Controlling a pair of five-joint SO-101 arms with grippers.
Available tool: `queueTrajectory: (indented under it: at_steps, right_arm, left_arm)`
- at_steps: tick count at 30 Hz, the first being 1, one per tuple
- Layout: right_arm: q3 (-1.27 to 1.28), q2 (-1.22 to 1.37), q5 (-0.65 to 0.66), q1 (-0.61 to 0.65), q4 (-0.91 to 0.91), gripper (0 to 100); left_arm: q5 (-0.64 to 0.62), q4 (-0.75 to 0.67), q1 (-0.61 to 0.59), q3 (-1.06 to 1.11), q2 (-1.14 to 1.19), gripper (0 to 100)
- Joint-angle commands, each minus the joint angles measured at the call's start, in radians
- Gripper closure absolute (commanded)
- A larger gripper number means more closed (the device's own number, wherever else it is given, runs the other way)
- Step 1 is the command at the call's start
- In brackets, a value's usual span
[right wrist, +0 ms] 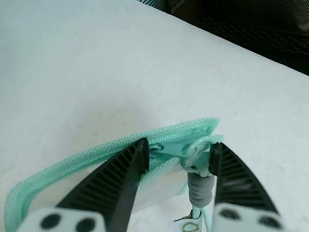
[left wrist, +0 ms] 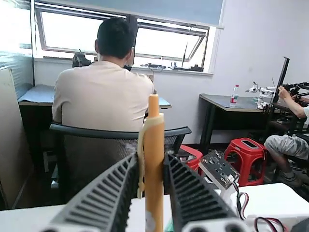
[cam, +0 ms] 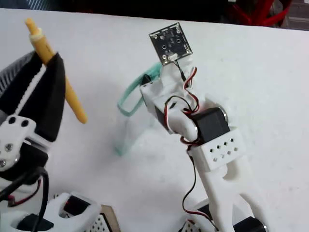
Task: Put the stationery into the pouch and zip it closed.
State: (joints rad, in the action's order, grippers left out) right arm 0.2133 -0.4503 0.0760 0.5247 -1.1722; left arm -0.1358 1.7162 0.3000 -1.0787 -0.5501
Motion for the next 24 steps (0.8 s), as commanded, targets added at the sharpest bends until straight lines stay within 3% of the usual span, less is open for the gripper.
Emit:
queueTrajectory:
  at_steps: [1, 5, 11, 18, 24]
  right_arm:
    - [0.058, 0.015, -0.008, -0.005, -0.004, 79.4]
    - [0.058, 0.015, -0.008, -0.005, -0.004, 79.4]
    - [0.058, 0.021, -0.008, -0.005, -0.004, 79.4]
    - [0.060, 0.021, -0.008, -0.007, -0.004, 79.4]
    - [0.060, 0.021, -0.008, -0.007, -0.004, 79.4]
  left_arm:
    - [-0.057, 0.058, 0.013, -0.037, -0.059, 96]
    - [-0.015, 0.063, 0.012, 0.015, -0.179, 96]
    - [0.055, 0.026, 0.012, 0.275, -0.329, 96]
    - [0.048, -0.232, 0.008, 0.684, -0.519, 96]
    - [0.051, -0.563, 0.005, 1.117, -0.723, 96]
